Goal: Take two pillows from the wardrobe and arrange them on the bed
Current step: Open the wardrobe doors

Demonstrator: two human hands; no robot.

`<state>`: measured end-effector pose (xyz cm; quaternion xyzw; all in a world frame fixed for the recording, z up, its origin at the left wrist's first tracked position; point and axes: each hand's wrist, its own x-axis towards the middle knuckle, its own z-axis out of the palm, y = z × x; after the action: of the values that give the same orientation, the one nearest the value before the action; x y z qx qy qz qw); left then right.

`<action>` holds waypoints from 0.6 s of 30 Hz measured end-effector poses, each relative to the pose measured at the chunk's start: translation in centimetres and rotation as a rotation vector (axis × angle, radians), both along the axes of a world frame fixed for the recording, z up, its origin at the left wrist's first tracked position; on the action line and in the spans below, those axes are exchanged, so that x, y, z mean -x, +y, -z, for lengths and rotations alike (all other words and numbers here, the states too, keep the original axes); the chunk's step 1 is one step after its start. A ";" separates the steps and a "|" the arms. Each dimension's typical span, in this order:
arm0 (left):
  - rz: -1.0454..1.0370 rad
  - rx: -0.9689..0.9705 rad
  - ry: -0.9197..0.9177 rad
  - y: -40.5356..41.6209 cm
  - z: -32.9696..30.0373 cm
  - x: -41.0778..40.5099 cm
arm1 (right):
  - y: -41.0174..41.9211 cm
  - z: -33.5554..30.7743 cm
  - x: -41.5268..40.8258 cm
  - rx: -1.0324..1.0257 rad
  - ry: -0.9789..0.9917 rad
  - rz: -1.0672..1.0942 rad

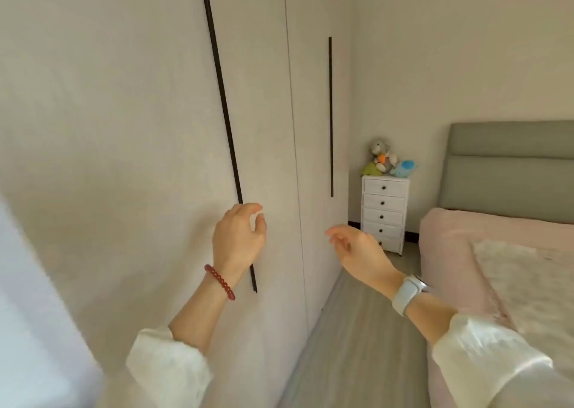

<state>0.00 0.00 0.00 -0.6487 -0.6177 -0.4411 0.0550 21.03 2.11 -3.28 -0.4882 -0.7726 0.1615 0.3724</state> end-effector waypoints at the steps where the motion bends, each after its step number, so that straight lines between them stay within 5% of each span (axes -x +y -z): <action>1: -0.068 -0.074 0.034 2.3 0.0 0.2 | 3.1 0.0 0.4 -0.045 0.013 -0.018; 9: -0.669 -0.221 0.189 17.9 -2.4 2.7 | 26.0 -5.4 9.1 -0.445 -0.075 -0.388; 18: -1.089 -0.145 0.326 23.2 -1.7 3.4 | 36.1 -5.4 18.1 -0.697 -0.346 -0.563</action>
<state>-3.44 23.24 1.69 -0.2911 -0.8146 -0.2846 0.4131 2.96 38.18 2.11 -0.1258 -0.9336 -0.0962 0.3214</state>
